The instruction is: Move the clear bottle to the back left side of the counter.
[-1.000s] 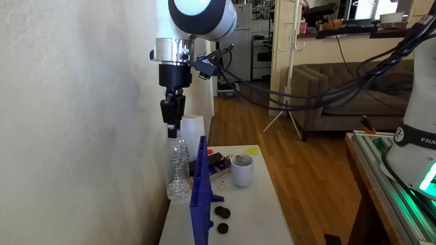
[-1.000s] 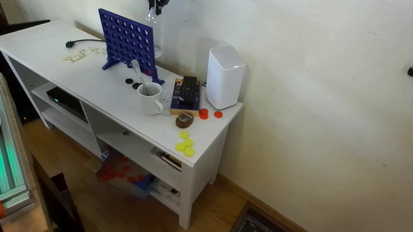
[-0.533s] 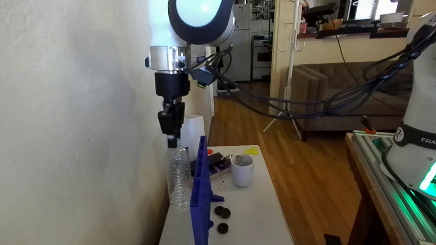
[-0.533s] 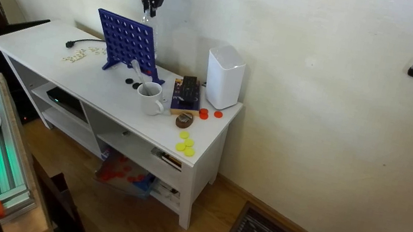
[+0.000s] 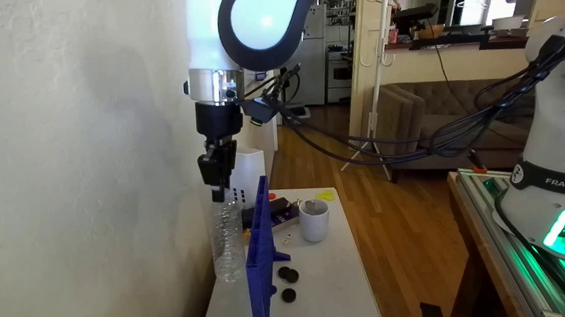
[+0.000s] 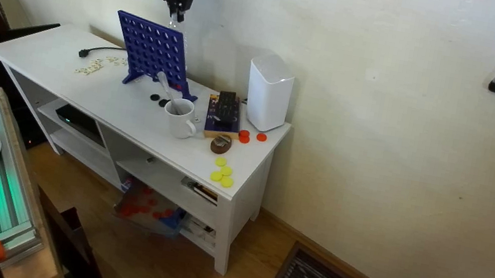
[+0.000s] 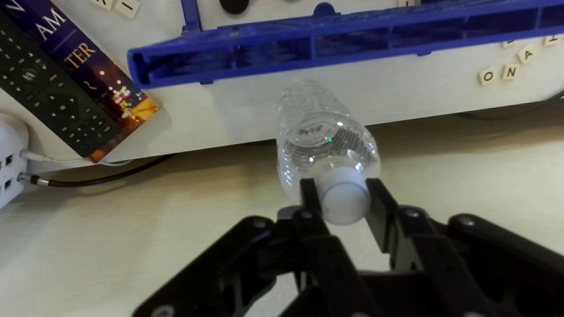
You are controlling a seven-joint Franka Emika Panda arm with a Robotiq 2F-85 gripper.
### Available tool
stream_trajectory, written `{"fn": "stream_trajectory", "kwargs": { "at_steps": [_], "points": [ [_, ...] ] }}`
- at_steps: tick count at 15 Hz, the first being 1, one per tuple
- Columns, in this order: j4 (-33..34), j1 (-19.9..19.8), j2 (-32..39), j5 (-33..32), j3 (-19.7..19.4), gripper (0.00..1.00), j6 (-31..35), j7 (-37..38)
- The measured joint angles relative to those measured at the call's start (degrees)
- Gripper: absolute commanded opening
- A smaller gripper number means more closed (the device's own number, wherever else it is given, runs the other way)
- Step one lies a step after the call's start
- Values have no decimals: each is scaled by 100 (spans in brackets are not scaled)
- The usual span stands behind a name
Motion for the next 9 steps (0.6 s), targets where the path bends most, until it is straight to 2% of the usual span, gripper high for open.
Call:
{"fn": "stream_trajectory", "kwargs": {
  "at_steps": [9],
  "points": [
    [17, 182, 422, -80, 0, 8, 344, 139]
  ]
}}
